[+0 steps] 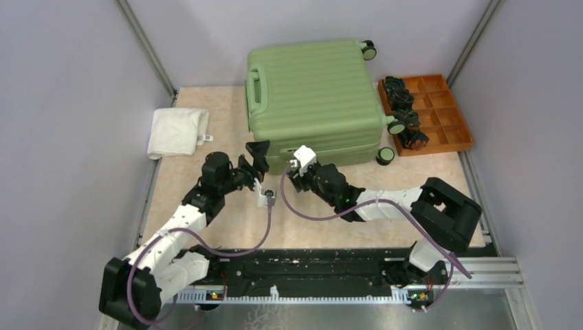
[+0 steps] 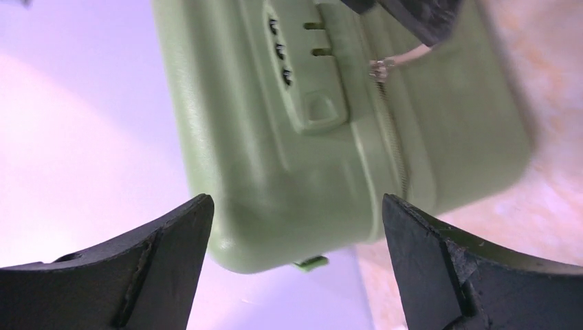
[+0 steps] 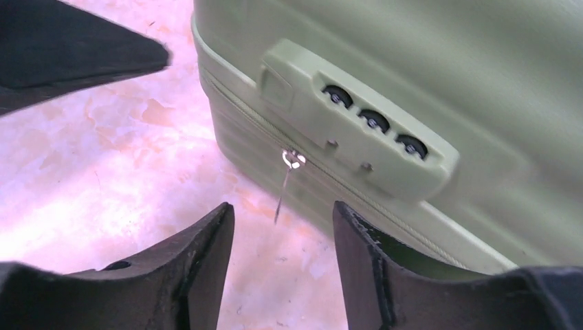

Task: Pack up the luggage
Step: Zip the luggage at the center of the board.

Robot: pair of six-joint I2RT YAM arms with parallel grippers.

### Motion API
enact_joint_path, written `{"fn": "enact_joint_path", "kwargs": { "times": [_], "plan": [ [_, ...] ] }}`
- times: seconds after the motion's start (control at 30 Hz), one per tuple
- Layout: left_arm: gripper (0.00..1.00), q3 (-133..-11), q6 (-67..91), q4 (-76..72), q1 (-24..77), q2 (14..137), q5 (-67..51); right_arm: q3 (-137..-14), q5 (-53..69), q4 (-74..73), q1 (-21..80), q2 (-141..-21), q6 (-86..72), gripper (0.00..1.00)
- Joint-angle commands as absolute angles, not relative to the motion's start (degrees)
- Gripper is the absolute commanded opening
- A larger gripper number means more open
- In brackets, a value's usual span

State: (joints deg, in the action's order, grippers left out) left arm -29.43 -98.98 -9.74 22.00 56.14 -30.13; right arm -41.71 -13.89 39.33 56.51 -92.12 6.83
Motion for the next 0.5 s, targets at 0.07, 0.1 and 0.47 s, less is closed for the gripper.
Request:
{"fn": "enact_joint_path", "kwargs": {
  "times": [0.07,0.1,0.47],
  "plan": [
    [0.98,-36.39,-90.81,18.93,20.9,52.66,-28.93,-37.03,-21.69,36.06,57.0,-80.66,0.71,0.63],
    [0.98,-38.67,-88.7,19.96,20.0,53.46,-29.1,-36.25,-23.52,34.3,56.85,-78.47,-0.45,0.64],
    [0.9,-81.96,-30.1,16.8,-7.32,89.52,-41.98,-45.13,-43.49,6.72,49.75,-57.21,-12.56,0.58]
  ]
}}
